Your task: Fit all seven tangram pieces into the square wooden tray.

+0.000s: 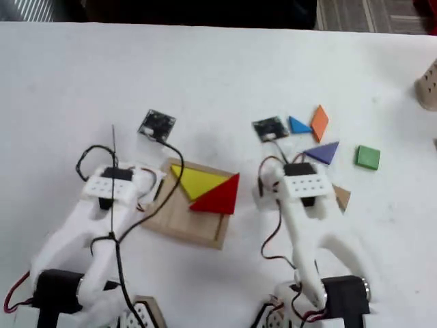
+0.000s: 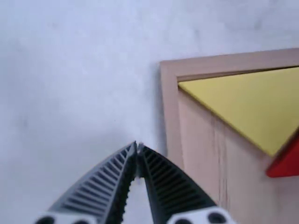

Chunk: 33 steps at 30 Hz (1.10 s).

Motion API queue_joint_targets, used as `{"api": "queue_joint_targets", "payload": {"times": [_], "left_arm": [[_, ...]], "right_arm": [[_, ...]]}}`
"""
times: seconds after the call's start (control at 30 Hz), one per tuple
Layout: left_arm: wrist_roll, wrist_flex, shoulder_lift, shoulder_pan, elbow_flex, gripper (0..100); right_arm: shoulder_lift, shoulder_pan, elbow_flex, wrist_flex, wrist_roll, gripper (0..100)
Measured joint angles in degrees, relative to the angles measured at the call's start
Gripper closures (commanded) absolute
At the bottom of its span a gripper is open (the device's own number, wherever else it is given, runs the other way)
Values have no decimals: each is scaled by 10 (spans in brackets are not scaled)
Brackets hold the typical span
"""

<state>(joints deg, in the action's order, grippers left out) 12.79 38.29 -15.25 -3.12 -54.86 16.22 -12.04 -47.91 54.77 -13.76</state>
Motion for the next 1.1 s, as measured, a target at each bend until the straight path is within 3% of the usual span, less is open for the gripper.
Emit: {"api": "queue_joint_targets", "payload": {"times": [0.43, 0.87, 1.1], "left_arm": [[7, 0, 0, -10, -1, 973], [8, 0, 0, -10, -1, 973], [8, 0, 0, -10, -1, 973]], "right_arm": [[-51, -172, 1, -45, 55, 981], [-76, -230, 41, -62, 58, 981], [-57, -194, 42, -70, 58, 981]]}}
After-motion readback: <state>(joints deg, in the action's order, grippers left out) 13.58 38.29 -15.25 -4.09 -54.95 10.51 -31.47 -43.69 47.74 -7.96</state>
